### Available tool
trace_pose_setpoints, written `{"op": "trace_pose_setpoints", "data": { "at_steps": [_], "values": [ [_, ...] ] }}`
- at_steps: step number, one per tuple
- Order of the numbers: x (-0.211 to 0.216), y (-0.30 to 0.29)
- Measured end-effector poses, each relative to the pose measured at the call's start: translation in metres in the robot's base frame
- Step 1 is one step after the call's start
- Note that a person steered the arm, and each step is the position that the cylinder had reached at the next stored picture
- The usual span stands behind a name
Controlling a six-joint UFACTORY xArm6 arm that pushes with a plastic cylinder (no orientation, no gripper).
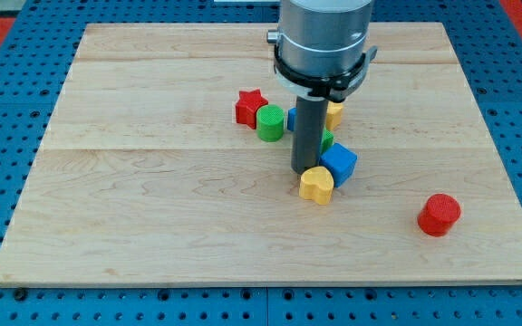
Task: Move the yellow heart to the top left of the red circle
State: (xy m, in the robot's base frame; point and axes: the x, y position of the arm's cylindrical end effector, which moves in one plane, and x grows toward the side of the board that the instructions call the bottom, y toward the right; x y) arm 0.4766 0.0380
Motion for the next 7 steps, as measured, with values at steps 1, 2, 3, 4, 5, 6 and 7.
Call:
{"op": "trace_pose_setpoints", "data": {
  "at_steps": [1,2,3,4,5,6,7],
  "values": [
    [-0.002,-0.041],
    [0.004,-0.045],
    [0.012,-0.025],
    [0.019,0.002],
    [0.034,0.027],
    [0.051,0.048],
    [0.054,0.067]
  ]
}}
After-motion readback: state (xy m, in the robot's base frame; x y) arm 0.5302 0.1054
